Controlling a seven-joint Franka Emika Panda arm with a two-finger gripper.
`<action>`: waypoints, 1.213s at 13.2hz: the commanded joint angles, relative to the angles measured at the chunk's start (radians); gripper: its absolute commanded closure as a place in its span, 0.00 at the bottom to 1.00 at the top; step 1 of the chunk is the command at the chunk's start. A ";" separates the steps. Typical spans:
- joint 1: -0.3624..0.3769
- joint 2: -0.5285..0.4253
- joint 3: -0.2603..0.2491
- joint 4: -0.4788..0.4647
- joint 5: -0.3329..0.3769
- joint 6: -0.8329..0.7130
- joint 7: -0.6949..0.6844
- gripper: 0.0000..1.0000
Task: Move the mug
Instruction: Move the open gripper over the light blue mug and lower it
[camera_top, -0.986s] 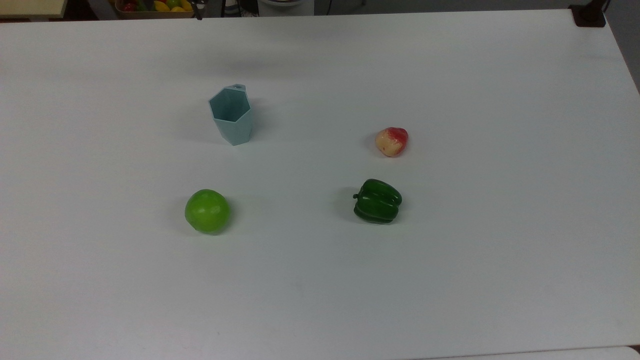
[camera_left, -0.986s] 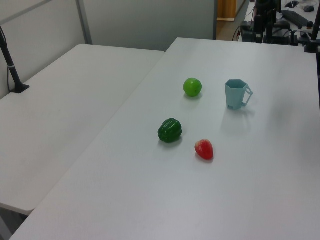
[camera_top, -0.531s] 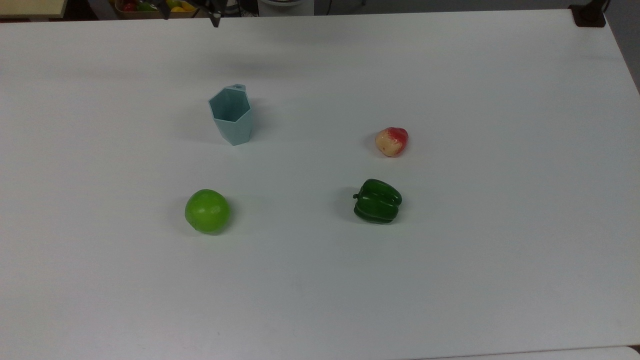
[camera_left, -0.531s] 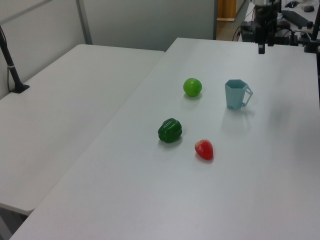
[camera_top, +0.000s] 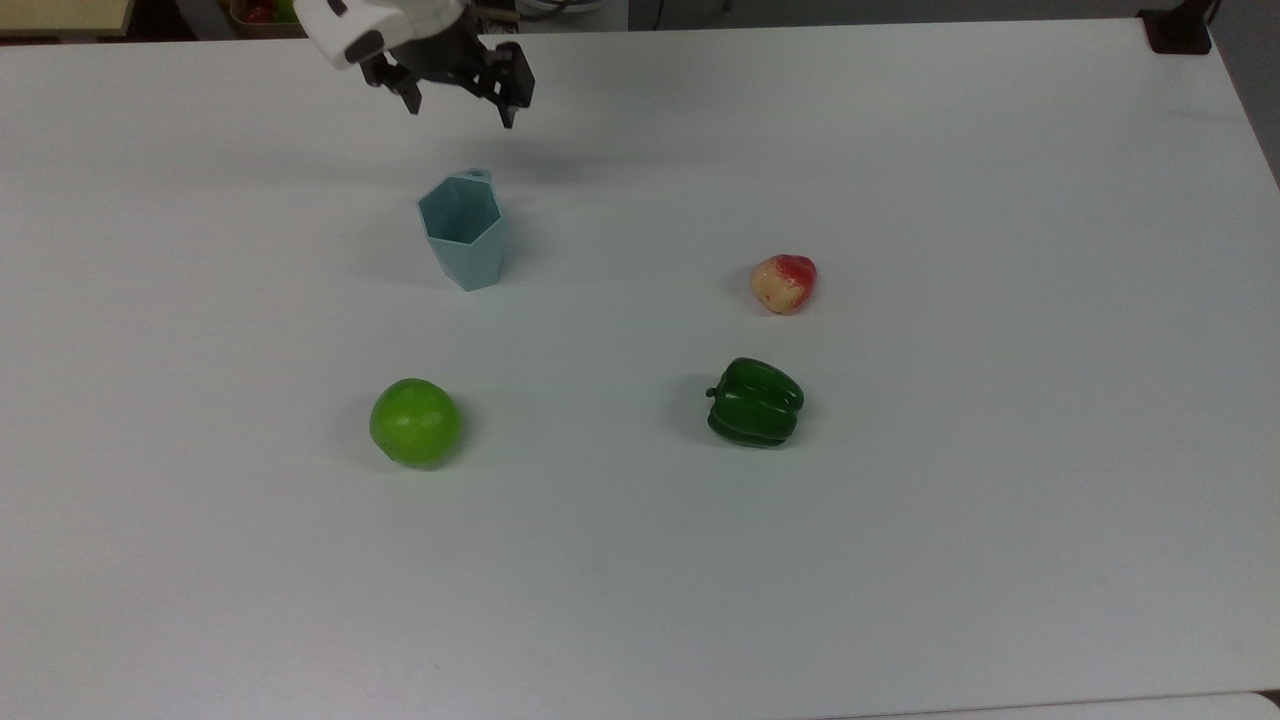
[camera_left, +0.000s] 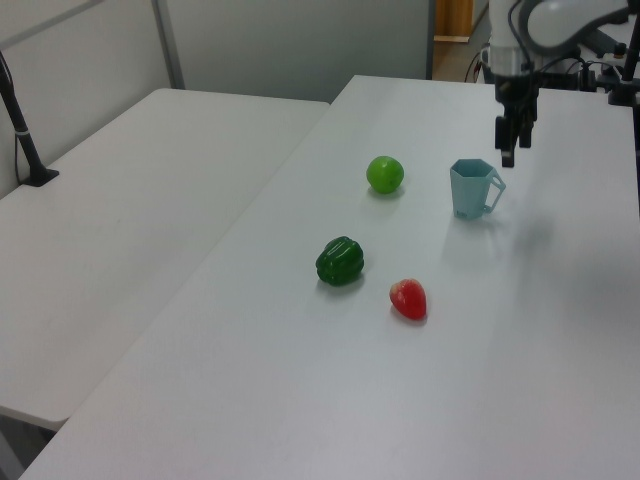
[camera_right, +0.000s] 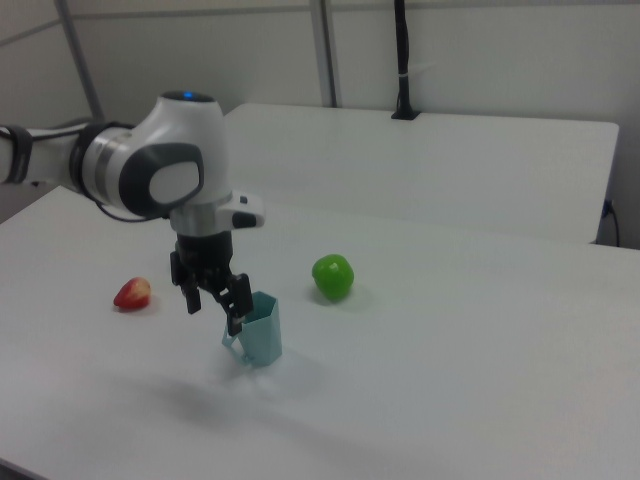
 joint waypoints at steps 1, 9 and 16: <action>0.026 0.008 -0.007 -0.068 -0.039 0.095 0.022 0.00; 0.052 0.092 -0.007 -0.060 -0.053 0.196 0.030 0.10; 0.053 0.103 -0.007 -0.059 -0.054 0.200 0.045 0.38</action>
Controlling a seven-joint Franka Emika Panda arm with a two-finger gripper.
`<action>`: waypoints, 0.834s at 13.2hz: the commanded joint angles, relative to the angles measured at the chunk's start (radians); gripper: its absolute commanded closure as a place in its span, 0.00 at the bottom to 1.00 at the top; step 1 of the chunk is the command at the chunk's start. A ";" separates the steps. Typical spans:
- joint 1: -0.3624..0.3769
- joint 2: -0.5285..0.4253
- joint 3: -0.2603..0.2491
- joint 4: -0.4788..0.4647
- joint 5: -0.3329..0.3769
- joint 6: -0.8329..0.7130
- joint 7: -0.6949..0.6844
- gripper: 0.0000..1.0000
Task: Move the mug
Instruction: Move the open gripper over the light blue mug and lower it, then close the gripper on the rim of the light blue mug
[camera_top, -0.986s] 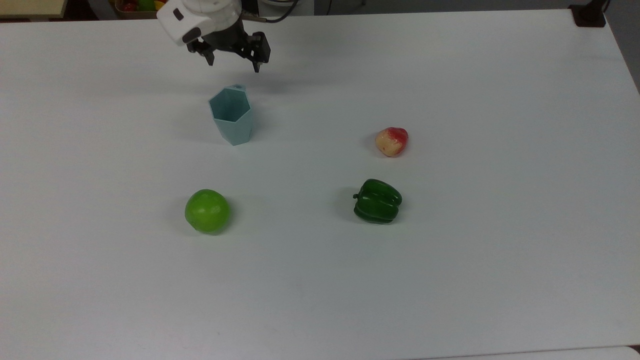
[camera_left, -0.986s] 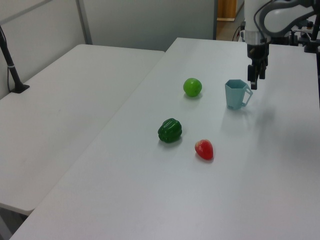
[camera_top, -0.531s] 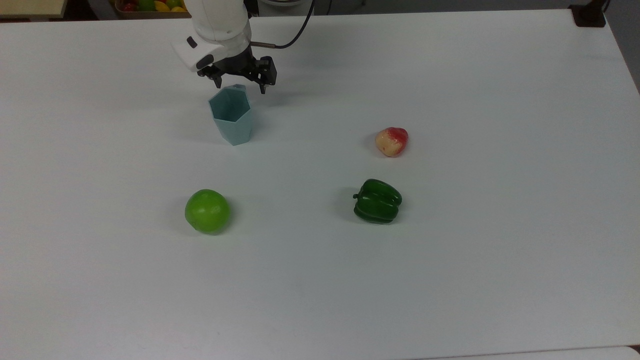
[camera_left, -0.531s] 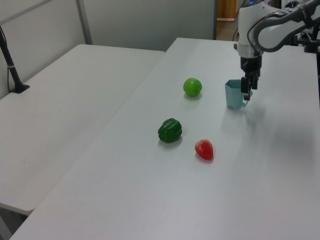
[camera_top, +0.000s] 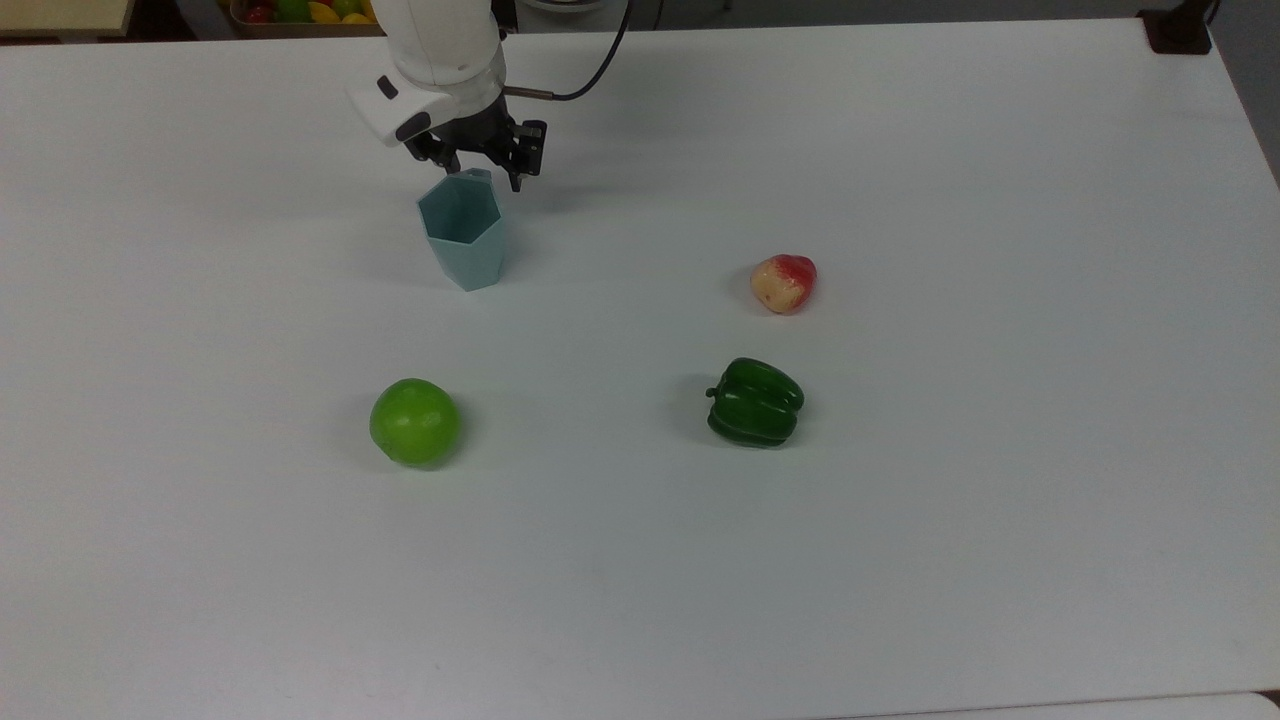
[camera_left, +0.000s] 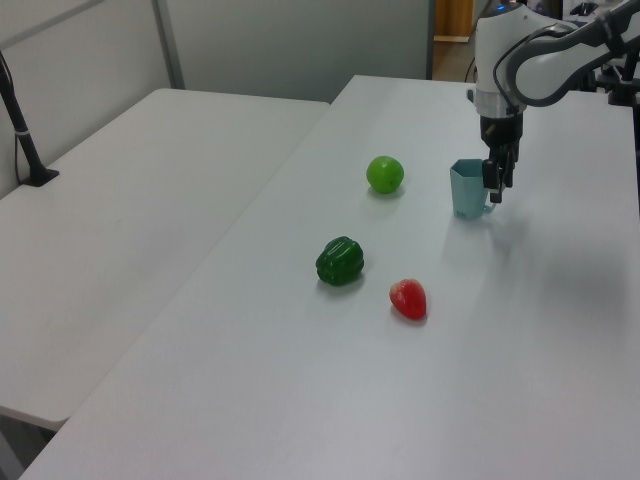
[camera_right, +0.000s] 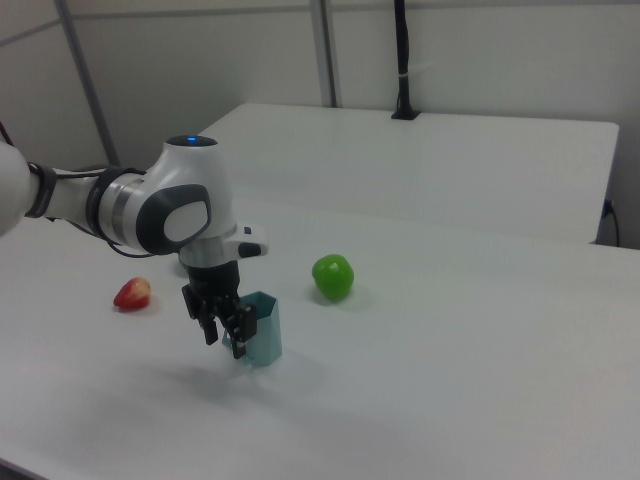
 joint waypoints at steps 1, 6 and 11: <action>0.015 0.004 -0.007 -0.004 -0.021 0.019 0.027 0.40; 0.022 0.017 -0.007 -0.004 -0.031 0.019 0.030 0.54; 0.021 0.018 -0.007 0.017 -0.031 0.022 0.032 0.68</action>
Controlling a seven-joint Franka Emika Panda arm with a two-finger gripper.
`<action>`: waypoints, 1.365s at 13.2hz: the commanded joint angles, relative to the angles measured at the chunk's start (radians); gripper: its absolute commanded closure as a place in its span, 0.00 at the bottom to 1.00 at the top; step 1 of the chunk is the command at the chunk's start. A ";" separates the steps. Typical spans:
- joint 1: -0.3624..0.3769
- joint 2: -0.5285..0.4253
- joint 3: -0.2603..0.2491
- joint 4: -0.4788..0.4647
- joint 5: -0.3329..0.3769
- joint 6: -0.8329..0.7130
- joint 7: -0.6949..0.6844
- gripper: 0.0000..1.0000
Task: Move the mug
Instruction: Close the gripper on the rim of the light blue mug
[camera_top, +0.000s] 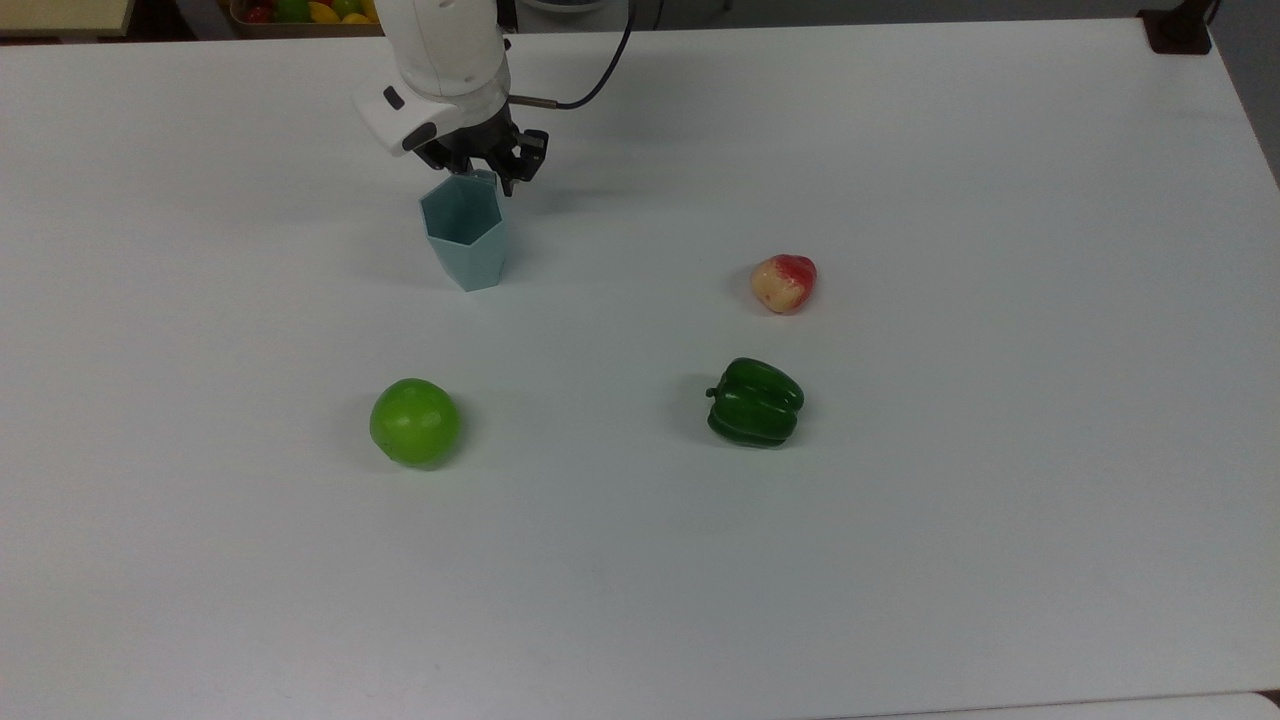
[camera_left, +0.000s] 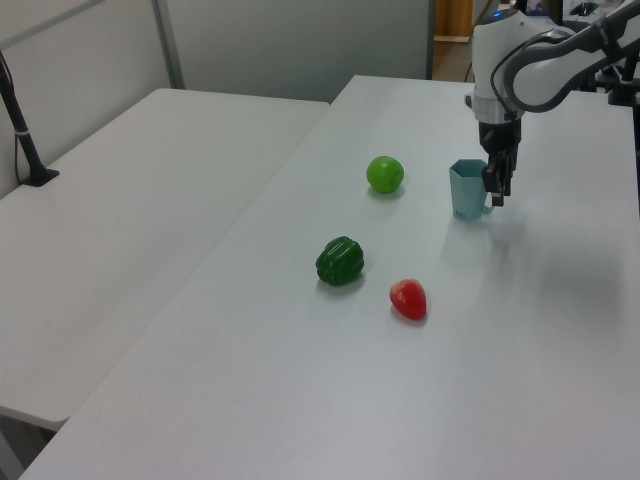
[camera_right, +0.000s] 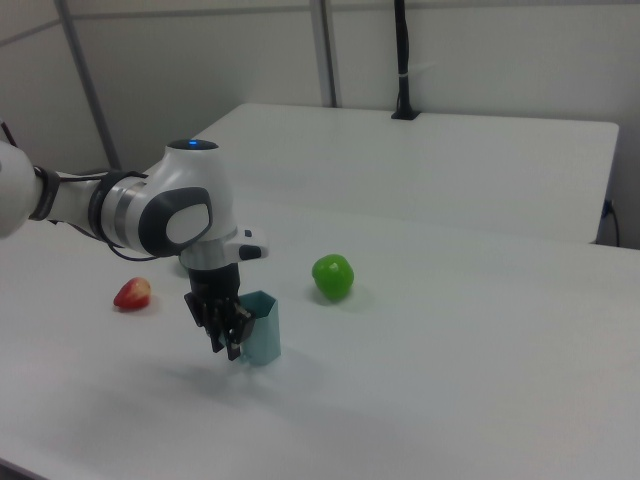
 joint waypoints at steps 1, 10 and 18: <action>0.015 0.000 -0.007 0.016 -0.022 0.022 0.027 0.70; 0.013 -0.002 -0.007 0.016 -0.022 0.039 0.027 1.00; -0.011 -0.028 -0.016 0.068 -0.008 0.028 0.027 1.00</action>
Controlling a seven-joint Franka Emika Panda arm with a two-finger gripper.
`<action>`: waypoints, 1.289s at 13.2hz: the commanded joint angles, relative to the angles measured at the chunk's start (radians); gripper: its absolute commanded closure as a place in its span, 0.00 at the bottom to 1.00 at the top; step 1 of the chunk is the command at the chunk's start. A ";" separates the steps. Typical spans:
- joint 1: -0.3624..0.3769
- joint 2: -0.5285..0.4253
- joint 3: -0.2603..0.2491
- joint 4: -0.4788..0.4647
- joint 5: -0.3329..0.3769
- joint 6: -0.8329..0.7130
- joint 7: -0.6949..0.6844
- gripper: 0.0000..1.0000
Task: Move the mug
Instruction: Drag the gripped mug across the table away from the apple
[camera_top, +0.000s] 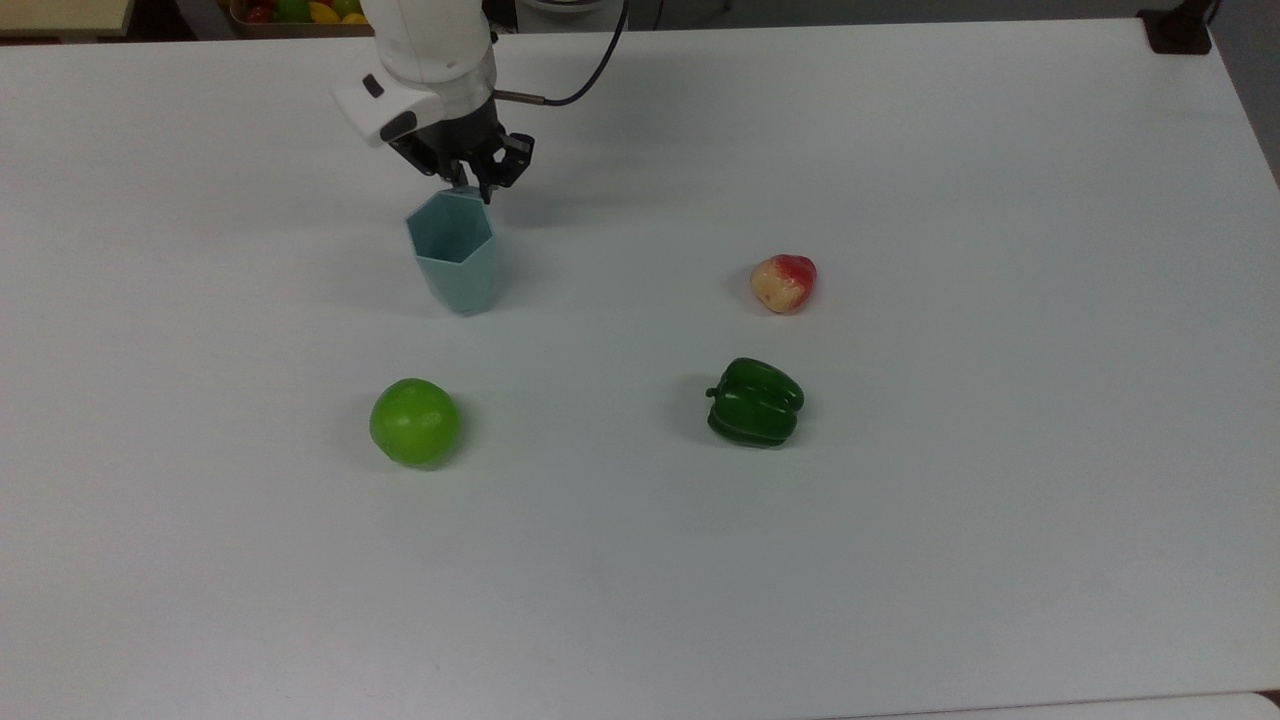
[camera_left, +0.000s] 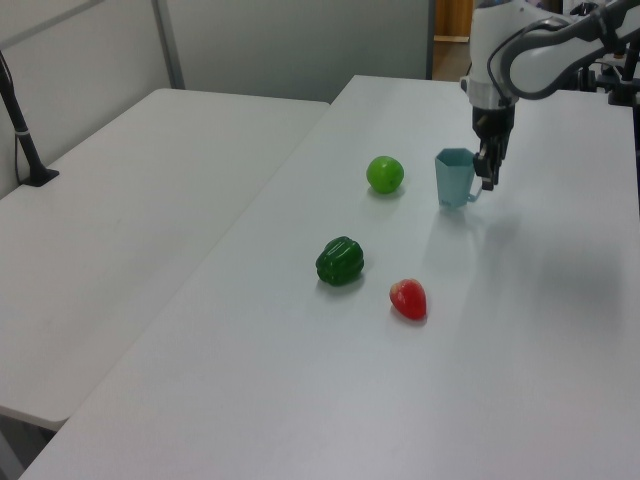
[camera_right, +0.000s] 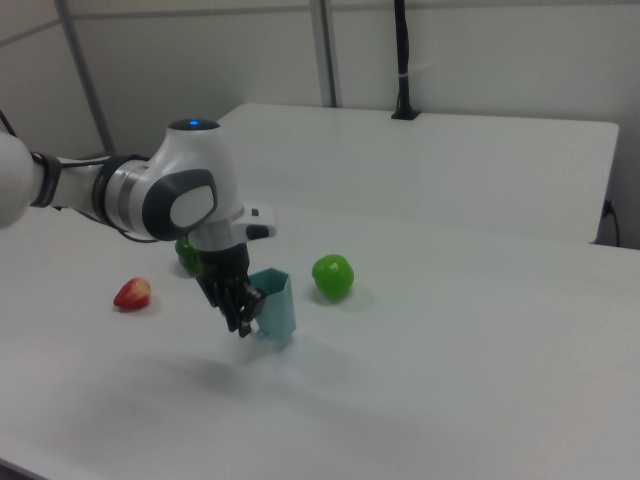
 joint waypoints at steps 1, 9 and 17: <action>-0.013 -0.023 -0.011 0.019 -0.008 0.019 0.022 1.00; -0.162 0.069 -0.011 0.157 -0.006 0.028 0.010 1.00; -0.315 0.183 -0.012 0.240 -0.022 0.075 -0.038 0.99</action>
